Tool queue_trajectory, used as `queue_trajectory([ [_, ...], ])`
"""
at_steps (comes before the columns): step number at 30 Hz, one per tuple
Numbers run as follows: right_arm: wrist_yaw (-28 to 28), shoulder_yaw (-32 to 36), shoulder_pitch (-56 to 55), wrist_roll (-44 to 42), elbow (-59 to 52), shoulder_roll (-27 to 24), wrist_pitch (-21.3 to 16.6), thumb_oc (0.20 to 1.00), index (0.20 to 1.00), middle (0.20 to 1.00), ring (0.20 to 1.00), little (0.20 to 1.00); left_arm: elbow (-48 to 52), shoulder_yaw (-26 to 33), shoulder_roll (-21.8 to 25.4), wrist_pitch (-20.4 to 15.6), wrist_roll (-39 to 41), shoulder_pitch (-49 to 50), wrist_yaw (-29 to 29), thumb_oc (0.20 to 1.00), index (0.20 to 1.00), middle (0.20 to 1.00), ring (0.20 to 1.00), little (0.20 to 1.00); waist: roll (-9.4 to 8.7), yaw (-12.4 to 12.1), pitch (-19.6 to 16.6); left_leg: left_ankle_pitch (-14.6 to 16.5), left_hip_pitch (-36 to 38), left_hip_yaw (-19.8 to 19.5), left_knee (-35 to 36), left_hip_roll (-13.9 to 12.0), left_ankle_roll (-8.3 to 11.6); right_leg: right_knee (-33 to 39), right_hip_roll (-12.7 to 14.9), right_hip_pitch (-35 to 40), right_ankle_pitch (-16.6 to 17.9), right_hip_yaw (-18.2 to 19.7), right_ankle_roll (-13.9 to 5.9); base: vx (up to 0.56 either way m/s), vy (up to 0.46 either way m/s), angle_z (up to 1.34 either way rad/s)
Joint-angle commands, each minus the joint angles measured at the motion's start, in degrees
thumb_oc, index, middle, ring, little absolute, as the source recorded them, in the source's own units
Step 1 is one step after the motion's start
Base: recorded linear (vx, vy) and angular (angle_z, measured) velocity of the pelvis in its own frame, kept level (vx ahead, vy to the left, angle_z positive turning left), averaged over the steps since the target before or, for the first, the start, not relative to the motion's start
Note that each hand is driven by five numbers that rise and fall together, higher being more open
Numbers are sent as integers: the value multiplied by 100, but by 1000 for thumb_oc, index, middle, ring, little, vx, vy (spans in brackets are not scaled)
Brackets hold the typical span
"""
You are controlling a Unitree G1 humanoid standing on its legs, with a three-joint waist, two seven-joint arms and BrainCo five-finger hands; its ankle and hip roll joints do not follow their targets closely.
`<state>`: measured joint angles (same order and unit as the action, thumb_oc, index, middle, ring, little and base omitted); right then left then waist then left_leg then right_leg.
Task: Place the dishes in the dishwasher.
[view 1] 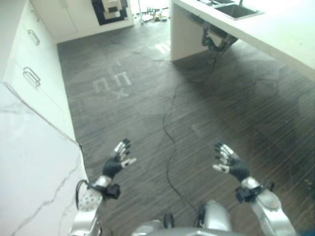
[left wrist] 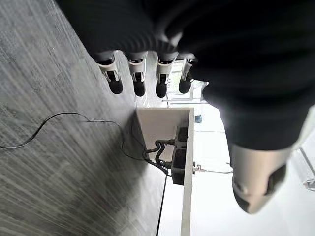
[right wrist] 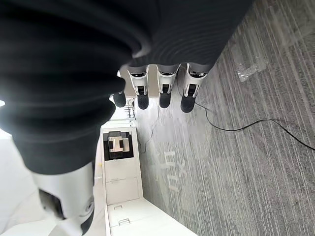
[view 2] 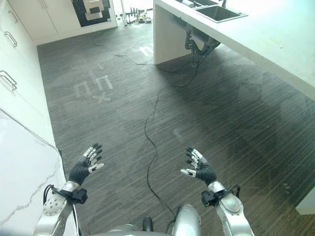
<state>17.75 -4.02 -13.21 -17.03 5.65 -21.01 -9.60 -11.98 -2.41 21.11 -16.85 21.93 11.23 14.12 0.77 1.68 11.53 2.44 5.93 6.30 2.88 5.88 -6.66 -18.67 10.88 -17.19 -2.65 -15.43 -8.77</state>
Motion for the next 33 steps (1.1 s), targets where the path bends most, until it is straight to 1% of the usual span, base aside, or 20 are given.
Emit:
queue_trajectory([
  [1,-51,97,261,-290,-149,-21,-375,1000,1000,1000,1000,1000,323,-133,203,-190,294,-257,83,1000,1000,1000,1000,1000,-138,339,-88,605,704,-351,212,-139,515,1448,-70,389,1121,153,-178,378,-221,53],
  [4,23,160,244,-287,-218,-72,-325,1000,1000,1000,1000,1000,316,-105,166,-189,367,-267,127,1000,1000,1000,1000,1000,-141,434,-79,746,915,-574,212,-112,470,1702,-45,327,1396,407,-256,383,-281,60],
  [8,-30,155,205,-242,-281,-91,-324,1000,1000,1000,1000,1000,407,-83,105,-147,356,-180,167,1000,1000,1000,1000,1000,-165,448,-220,860,1070,-550,212,-126,480,1915,-122,622,1450,395,-266,291,-277,25],
  [9,-62,151,224,-236,-333,-117,-291,1000,1000,1000,1000,1000,489,-72,91,-130,265,-123,219,1000,1000,1000,1000,1000,-171,473,-354,956,1245,-508,202,-197,535,2009,-205,804,1417,390,-227,266,-267,27],
  [12,-33,201,276,-196,-328,-190,-288,1000,1000,1000,1000,1000,586,-53,89,-120,309,-101,185,1000,1000,1000,1000,1000,-156,516,-468,1059,1347,-320,-168,-366,705,2044,-270,996,1271,297,-77,282,-295,-2],
  [13,10,250,282,-209,-333,-253,-289,1000,1000,1000,1000,1000,601,-52,93,-119,405,-113,148,1000,1000,1000,1000,1000,-140,547,-494,832,1281,-227,-591,-501,861,2046,-323,1069,1173,230,25,201,-271,-30],
  [15,44,325,262,-174,-344,-377,-317,1000,1000,1000,1000,1000,604,-62,18,-139,585,-109,93,1000,1000,1000,1000,1000,-205,490,-471,-100,598,-266,-2145,-719,1247,2113,-412,1391,929,221,295,207,-298,-14],
  [16,49,351,259,-175,-343,-419,-337,1000,1000,1000,1000,1000,640,-53,-34,-139,633,-71,106,1000,1000,1000,1000,1000,-288,424,-429,-247,196,-383,-2904,-606,1290,2099,-375,1483,860,268,381,274,-302,-15],
  [17,128,396,250,-195,-252,-480,-431,1000,1000,1000,1000,1000,648,1,-148,-237,715,97,143,1000,1000,1000,1000,1000,-431,260,-329,-249,-729,-386,-4261,-387,1298,2037,-306,1690,668,298,544,223,-212,-38],
  [18,147,412,250,-189,-221,-484,-446,1000,1000,1000,1000,1000,635,10,-165,-265,717,128,140,1000,1000,1000,1000,1000,-436,228,-305,-217,-875,-350,-4416,-411,1285,2032,-312,1735,632,274,568,248,-178,-71],
  [19,143,445,250,-204,-172,-501,-455,1000,1000,1000,1000,1000,595,50,-180,-284,734,169,133,1000,1000,1000,1000,1000,-463,144,-228,-98,-1217,-201,-4488,-512,1197,2049,-324,1863,572,238,581,208,-54,-76],
  [20,77,457,254,-258,-185,-505,-410,1000,1000,1000,1000,1000,587,123,-188,-240,786,204,178,1000,1000,1000,1000,1000,-502,53,-149,35,-1445,-7,-3928,-652,1055,2109,-330,2004,521,257,542,253,-11,-58],
  [21,25,456,258,-229,-195,-497,-357,1000,1000,1000,1000,1000,592,146,-188,-205,808,228,203,1000,1000,1000,1000,1000,-468,31,-125,48,-1326,132,-3410,-764,1040,2135,-379,2060,473,270,505,332,134,-30],
  [22,-43,479,230,-127,-215,-466,-329,1000,1000,1000,1000,1000,595,189,-181,-244,711,314,317,1000,1000,1000,1000,1000,-337,28,-118,-125,-1121,432,-2011,-1039,1099,2188,-505,2150,392,295,408,376,237,-7],
  [23,-12,513,154,-74,-235,-465,-366,1000,1000,1000,1000,1000,569,207,-171,-321,633,387,386,1000,1000,1000,1000,1000,-234,-4,-104,-417,-927,610,-870,-1185,1219,2246,-578,2280,330,339,321,379,280,-11],
  [24,5,562,92,-63,-276,-472,-384,1000,1000,1000,1000,1000,567,234,-167,-342,624,428,428,1000,1000,1000,1000,1000,-182,-5,-103,-576,-905,668,-477,-1282,1302,2276,-612,2348,288,356,283,353,285,-1],
  [25,40,637,-44,-49,-370,-481,-396,1000,1000,1000,1000,1000,594,267,-191,-345,628,507,459,1000,1000,1000,1000,1000,-123,-34,-95,-888,-847,702,24,-1396,1443,2308,-657,2505,183,410,251,335,302,8],
  [26,113,684,-119,-62,-443,-520,-447,1000,1000,1000,1000,1000,575,279,-223,-440,648,567,468,1000,1000,1000,1000,1000,-86,-99,-85,-1041,-976,593,103,-1505,1539,2317,-693,2656,44,443,255,335,318,5],
  [29,263,670,-74,-173,-525,-582,-439,1000,1000,1000,1000,1000,563,289,-255,-514,721,526,394,1000,1000,1000,1000,1000,-68,-126,-150,-903,-930,646,149,-1511,1471,2260,-587,2779,-99,357,234,250,308,-21],
  [33,264,715,-72,-354,-812,-506,-294,1000,1000,1000,1000,1000,646,416,-82,-469,742,301,340,1000,1000,1000,1000,1000,-114,-183,-357,-593,-678,336,212,-1239,1281,2032,-373,2837,-220,290,77,274,307,-27],
])
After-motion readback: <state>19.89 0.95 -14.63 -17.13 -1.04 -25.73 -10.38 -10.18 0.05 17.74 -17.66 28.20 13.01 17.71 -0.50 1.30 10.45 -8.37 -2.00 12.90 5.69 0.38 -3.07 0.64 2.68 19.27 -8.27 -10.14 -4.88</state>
